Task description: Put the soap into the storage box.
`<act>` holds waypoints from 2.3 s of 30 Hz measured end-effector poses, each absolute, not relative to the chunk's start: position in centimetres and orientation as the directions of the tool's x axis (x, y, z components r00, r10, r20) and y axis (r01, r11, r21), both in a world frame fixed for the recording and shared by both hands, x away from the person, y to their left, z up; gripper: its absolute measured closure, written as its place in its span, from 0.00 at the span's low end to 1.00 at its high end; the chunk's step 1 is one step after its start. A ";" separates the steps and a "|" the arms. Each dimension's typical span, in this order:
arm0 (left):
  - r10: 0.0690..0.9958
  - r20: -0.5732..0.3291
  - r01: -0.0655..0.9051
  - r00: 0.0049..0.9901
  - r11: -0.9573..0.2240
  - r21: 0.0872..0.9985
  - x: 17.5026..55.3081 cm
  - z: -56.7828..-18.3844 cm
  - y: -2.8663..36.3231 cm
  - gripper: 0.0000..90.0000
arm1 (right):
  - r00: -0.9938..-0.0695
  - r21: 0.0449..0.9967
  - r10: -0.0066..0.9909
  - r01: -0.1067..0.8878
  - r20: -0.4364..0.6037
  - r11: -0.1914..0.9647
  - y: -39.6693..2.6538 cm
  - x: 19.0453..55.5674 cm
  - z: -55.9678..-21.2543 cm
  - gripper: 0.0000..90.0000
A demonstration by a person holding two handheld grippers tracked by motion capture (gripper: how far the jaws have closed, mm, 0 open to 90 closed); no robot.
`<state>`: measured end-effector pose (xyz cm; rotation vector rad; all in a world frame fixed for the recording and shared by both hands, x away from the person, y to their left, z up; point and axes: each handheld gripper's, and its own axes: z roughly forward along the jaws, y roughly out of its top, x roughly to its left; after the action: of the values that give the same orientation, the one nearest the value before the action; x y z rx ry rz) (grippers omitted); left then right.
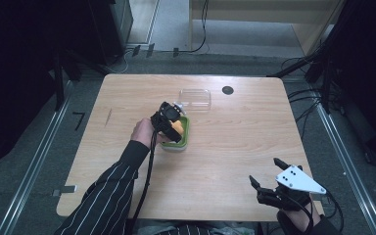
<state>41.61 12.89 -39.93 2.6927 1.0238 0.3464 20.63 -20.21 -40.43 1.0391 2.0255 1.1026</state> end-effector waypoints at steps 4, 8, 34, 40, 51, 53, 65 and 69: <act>0.677 0.140 0.623 0.723 -0.726 0.292 42.0 -40.3 12.8 0.31 | -0.511 0.871 0.849 0.346 -0.137 0.348 -20.2 20.6 -40.4 0.15; 0.684 0.137 0.634 0.717 -0.721 0.279 42.6 -40.8 12.9 0.31 | -0.511 0.871 0.849 0.347 -0.135 0.348 -20.2 20.6 -40.4 0.15; 0.684 0.170 0.648 0.710 -0.728 0.222 44.1 -42.9 11.9 0.31 | -0.512 0.871 0.848 0.345 -0.137 0.349 -20.3 20.6 -40.4 0.15; 0.680 0.186 0.648 0.709 -0.732 0.208 44.1 -43.4 11.4 0.31 | -0.511 0.871 0.848 0.345 -0.137 0.349 -20.3 20.6 -40.4 0.15; 0.697 0.204 0.669 0.687 -0.717 0.196 44.2 -44.1 11.0 0.31 | -0.512 0.871 0.848 0.345 -0.137 0.349 -20.3 20.6 -40.4 0.15; 0.702 0.204 0.672 0.683 -0.713 0.201 44.2 -44.3 11.0 0.31 | -0.512 0.871 0.848 0.345 -0.137 0.349 -20.3 20.6 -40.4 0.15; 0.707 0.207 0.674 0.676 -0.707 0.214 44.1 -44.0 11.1 0.29 | -0.513 0.871 0.847 0.345 -0.137 0.350 -20.3 20.6 -40.4 0.15; 0.709 0.219 0.672 0.670 -0.705 0.225 44.1 -43.5 11.2 0.25 | -0.513 0.871 0.848 0.345 -0.136 0.349 -20.3 20.6 -40.4 0.15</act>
<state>44.09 11.21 -43.54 2.7558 1.1448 0.4413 20.58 -20.30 -40.43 1.0354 2.0252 1.1032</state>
